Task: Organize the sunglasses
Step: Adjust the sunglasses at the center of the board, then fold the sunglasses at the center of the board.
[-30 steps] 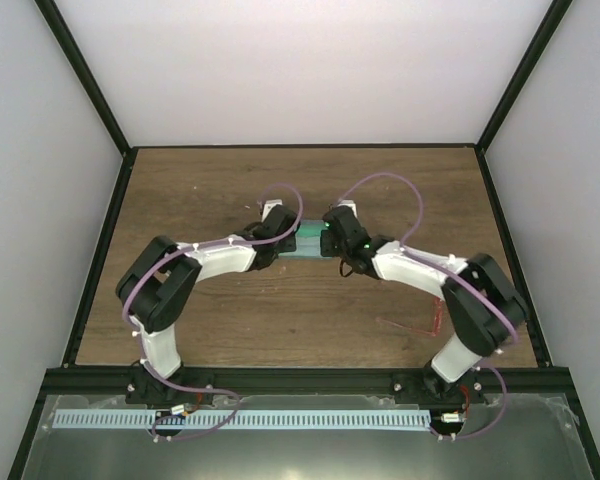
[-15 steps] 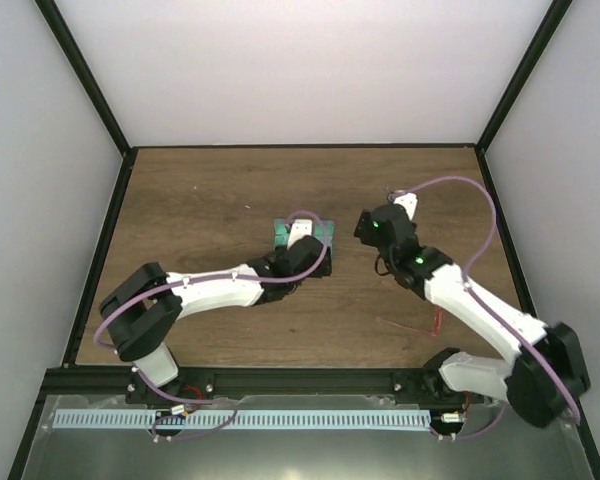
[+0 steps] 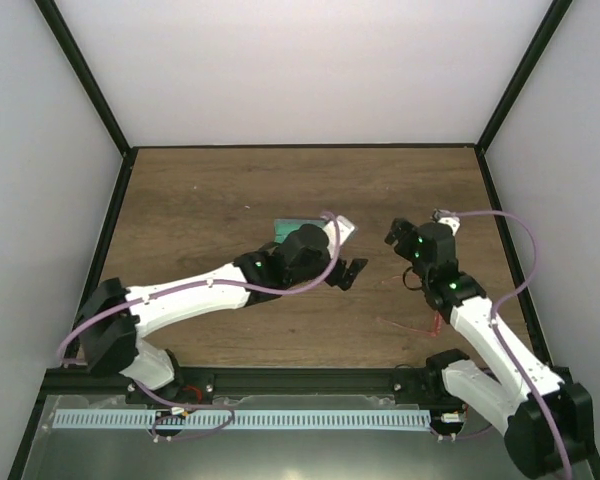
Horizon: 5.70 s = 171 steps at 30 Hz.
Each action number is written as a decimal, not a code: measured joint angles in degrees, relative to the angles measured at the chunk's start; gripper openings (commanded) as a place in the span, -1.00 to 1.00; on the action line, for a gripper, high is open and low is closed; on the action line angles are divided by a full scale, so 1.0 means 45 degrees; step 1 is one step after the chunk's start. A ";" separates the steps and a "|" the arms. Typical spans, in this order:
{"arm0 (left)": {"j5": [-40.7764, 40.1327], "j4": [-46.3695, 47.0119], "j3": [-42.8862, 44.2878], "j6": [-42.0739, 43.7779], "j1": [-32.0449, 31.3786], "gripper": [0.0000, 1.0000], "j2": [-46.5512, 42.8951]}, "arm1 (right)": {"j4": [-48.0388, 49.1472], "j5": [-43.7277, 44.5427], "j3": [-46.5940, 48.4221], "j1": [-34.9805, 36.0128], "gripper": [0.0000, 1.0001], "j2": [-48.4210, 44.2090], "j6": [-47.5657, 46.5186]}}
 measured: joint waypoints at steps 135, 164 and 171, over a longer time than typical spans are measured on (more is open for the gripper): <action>0.6110 0.8811 -0.1729 0.3779 0.1865 0.20 0.4410 | 0.0544 -0.2200 -0.0588 -0.1282 -0.37 0.1078 -0.0777; -0.4075 0.9175 -0.6538 -0.6008 -0.3293 0.19 0.3084 | -0.5382 -0.2934 0.3031 -0.0063 0.19 0.4464 -0.3332; -0.4707 0.8544 -0.6067 -0.6518 -0.4085 0.18 0.3099 | -0.5629 -0.2322 0.2963 0.0219 0.15 0.4983 -0.3109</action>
